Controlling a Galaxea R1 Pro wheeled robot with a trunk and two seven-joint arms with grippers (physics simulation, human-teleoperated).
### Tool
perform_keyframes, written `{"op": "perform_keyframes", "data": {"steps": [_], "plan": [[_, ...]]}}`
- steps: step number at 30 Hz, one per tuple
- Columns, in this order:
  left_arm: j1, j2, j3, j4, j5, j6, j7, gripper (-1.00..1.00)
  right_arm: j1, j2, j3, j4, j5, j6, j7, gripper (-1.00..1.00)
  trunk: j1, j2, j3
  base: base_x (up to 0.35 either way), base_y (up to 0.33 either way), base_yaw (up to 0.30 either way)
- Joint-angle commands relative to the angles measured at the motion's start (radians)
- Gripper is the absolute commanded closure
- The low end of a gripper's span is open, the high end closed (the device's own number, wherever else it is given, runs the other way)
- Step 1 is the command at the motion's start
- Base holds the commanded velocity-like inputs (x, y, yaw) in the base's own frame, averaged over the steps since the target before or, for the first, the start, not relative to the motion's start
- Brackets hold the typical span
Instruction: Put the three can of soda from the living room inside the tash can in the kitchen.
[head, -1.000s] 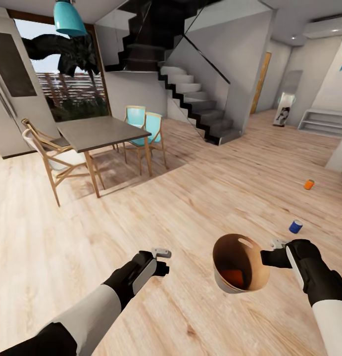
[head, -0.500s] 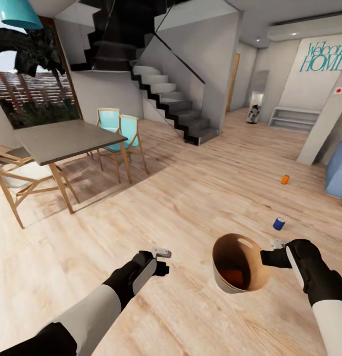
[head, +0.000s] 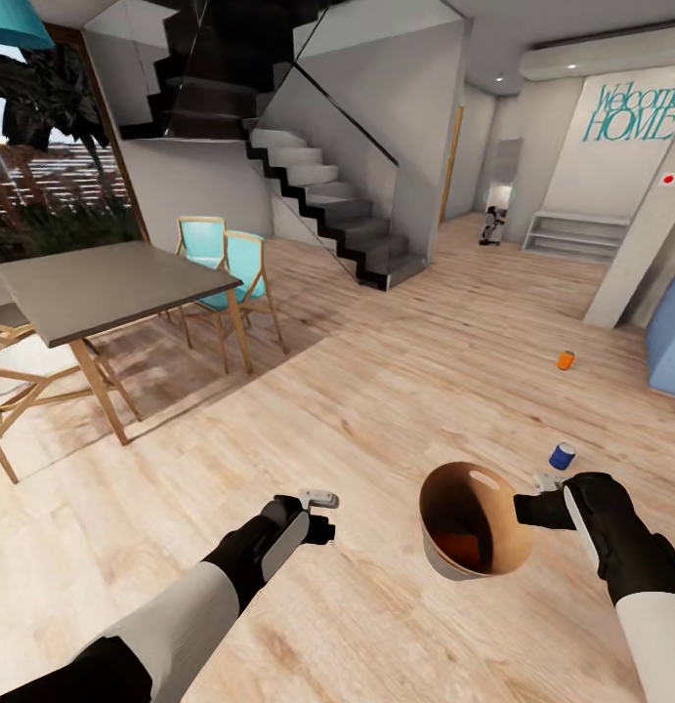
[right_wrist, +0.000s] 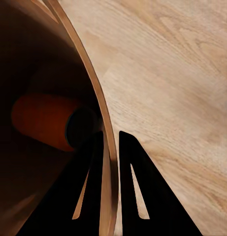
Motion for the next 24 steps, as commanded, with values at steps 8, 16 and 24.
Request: {"op": "perform_keyframes", "data": {"steps": [8, 16, 24], "plan": [[0.0, -0.001, 0.0, 0.0, 0.0, -0.002, -0.001, -1.0, 0.0, 0.0, -0.001, 0.0, -0.029, 0.003, 0.005, 1.0, 0.0, 0.0, 0.0, 0.347, 0.139, 0.0], [0.0, -0.001, 0.0, 0.0, 0.0, -0.002, -0.004, -1.0, 0.0, 0.0, -0.002, 0.0, -0.029, 0.003, 0.005, 1.0, 0.0, 0.0, 0.0, 0.347, 0.139, -0.028], [0.0, -0.001, 0.0, 0.0, 0.0, -0.002, -0.004, -1.0, 0.0, 0.0, -0.002, 0.0, -0.029, 0.003, 0.005, 1.0, 0.0, 0.0, 0.0, 0.347, 0.139, -0.173]]}}
